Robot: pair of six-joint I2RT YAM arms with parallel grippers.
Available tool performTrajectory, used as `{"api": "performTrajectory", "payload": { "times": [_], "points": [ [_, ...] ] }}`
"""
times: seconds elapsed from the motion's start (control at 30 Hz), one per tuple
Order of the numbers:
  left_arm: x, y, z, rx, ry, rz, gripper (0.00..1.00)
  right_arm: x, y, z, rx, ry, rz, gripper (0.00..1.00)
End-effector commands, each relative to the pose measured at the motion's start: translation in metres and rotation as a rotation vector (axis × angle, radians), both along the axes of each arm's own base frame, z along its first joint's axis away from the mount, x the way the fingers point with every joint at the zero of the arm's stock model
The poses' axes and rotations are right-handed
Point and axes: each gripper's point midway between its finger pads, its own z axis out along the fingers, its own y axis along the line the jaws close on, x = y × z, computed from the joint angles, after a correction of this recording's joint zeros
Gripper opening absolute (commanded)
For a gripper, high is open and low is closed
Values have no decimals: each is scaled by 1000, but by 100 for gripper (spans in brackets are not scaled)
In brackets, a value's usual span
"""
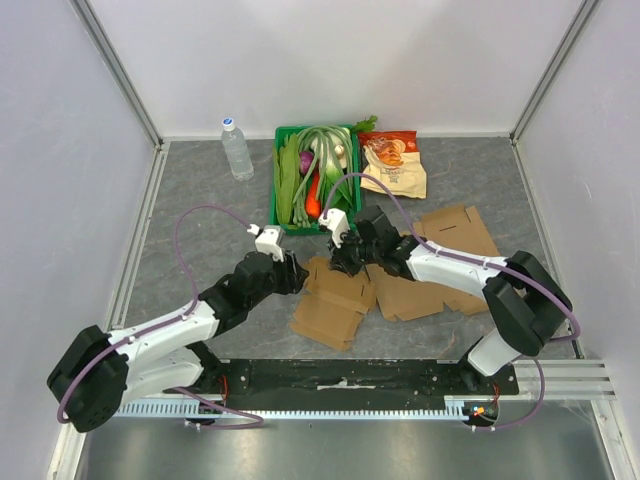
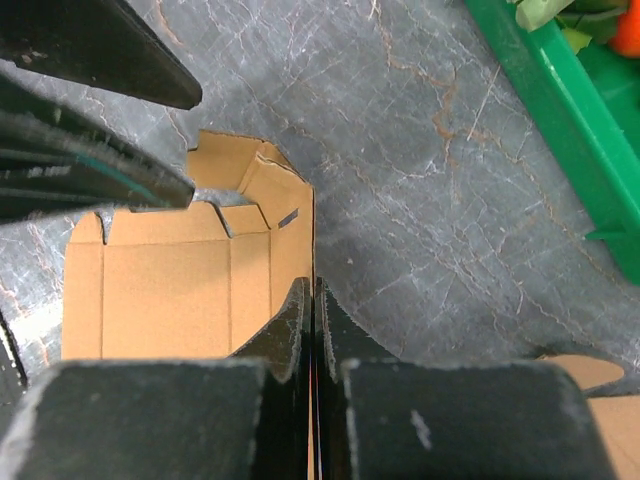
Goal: Fold the paper box
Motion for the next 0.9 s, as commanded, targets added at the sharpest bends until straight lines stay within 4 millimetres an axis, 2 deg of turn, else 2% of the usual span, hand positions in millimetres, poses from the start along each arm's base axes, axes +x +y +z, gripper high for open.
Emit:
{"api": "performTrajectory", "payload": {
  "times": [0.0, 0.03, 0.07, 0.1, 0.13, 0.17, 0.23, 0.3, 0.37, 0.4, 0.43, 0.63, 0.87],
  "points": [
    [31, 9, 34, -28, -60, 131, 51, 13, 13, 15, 88, -135, 29, 0],
    [31, 13, 34, -25, -52, 148, 55, 13, 14, 13, 78, -150, 34, 0],
    [32, 11, 52, -77, -102, 142, 58, 13, 14, 11, 69, -155, 39, 0],
    [23, 4, 51, -113, -109, 85, 61, 14, 14, 8, 55, -156, 42, 0],
    [20, 0, 60, -158, -139, 49, 66, 14, 14, 6, 42, -166, 43, 0],
    [17, -4, 75, -212, -177, 13, 68, 14, 14, 5, 30, -182, 51, 0],
    [17, -8, 85, -254, -181, -10, 71, 10, 17, 4, 18, -205, 61, 0],
    [25, -13, 86, -233, -144, -15, 67, 12, 18, 6, 3, -245, 57, 0],
    [32, -17, 85, -193, -141, -28, 56, 11, 19, 8, -5, -272, 50, 0],
    [37, -22, 91, -184, -148, -37, 52, 11, 19, 11, 0, -283, 48, 0],
    [40, -24, 78, -144, -115, -46, 45, 11, 19, 12, 3, -285, 48, 0],
    [46, -26, 63, -33, -94, -80, 36, 12, 19, 14, 9, -292, 47, 0],
    [39, -11, 44, 65, -67, -79, 40, 11, 22, 10, 11, -280, 58, 0]
  ]
}}
